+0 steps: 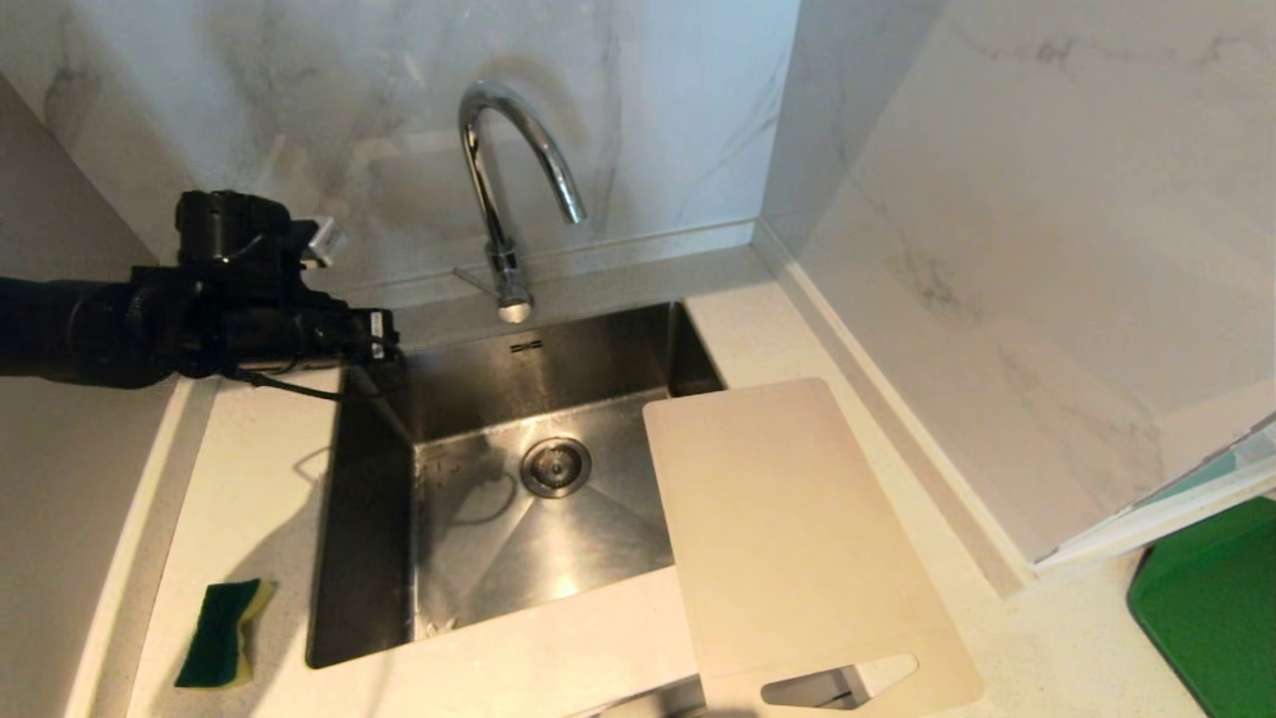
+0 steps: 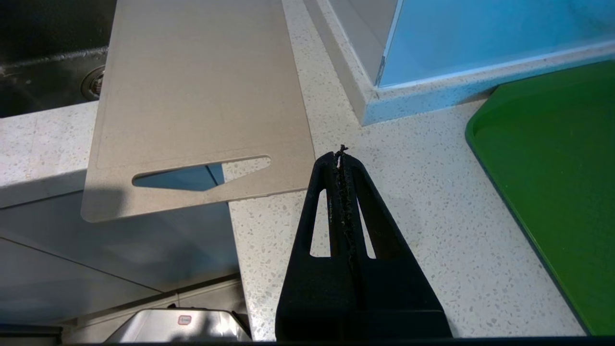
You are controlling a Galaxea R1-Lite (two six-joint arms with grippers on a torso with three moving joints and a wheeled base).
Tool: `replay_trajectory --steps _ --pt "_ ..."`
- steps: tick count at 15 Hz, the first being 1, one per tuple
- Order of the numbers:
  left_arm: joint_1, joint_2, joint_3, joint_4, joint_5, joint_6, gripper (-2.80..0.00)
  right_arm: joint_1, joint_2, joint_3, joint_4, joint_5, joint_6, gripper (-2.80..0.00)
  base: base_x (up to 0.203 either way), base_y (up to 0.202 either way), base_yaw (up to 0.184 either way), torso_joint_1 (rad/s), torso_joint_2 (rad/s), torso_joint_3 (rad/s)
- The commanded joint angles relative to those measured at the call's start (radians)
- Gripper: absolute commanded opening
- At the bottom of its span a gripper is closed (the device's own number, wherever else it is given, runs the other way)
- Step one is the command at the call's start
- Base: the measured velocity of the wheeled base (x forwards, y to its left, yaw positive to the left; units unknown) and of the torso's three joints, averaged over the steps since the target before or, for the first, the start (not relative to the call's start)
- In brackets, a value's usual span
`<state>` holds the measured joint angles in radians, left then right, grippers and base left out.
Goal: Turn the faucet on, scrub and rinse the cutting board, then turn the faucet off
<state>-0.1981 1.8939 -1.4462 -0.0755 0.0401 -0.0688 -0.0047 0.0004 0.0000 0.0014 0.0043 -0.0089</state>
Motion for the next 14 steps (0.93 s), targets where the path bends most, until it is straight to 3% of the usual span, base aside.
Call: replay_trajectory --steps 1,8,14 --pt "0.010 -0.128 0.087 0.000 0.008 0.023 -2.80 0.000 0.000 0.000 0.000 0.000 0.000 -2.80 0.000 0.000 0.000 0.000 0.00 0.000" --pt "0.133 -0.458 0.368 0.010 -0.001 0.075 -2.80 0.000 0.000 0.000 0.000 0.000 0.000 -2.80 0.000 0.000 0.000 0.000 0.00 0.000" --pt "0.220 -0.734 0.600 0.077 -0.070 0.081 -2.80 0.000 0.000 0.000 0.000 0.000 0.000 -2.80 0.000 0.000 0.000 0.000 0.00 0.000"
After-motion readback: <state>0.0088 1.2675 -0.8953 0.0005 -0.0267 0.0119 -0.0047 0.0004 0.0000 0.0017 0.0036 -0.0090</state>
